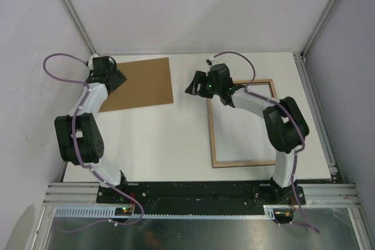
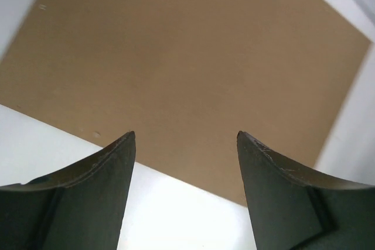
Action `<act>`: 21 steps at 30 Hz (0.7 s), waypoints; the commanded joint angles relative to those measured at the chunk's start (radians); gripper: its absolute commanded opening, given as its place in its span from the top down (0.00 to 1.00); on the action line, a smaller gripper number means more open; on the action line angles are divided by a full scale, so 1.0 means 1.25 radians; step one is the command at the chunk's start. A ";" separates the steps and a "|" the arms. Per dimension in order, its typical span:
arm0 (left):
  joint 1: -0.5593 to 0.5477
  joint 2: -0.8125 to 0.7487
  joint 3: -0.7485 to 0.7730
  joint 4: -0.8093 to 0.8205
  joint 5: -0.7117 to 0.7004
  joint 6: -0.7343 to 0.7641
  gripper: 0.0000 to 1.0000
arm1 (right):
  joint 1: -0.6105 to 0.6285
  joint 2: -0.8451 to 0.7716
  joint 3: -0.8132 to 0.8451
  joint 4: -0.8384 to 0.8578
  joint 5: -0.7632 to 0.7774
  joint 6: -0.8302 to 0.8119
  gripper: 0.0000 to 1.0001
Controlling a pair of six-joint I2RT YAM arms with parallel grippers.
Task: Put the photo into the frame
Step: Move the backboard to the center of the board.
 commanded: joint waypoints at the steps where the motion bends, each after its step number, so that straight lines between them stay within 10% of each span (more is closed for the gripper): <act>1: 0.071 0.082 0.039 0.042 -0.024 0.079 0.26 | 0.025 0.116 0.134 0.066 -0.020 0.031 0.30; 21: 0.240 0.298 0.126 0.079 -0.034 0.203 0.20 | 0.042 0.392 0.429 -0.029 -0.068 -0.006 0.29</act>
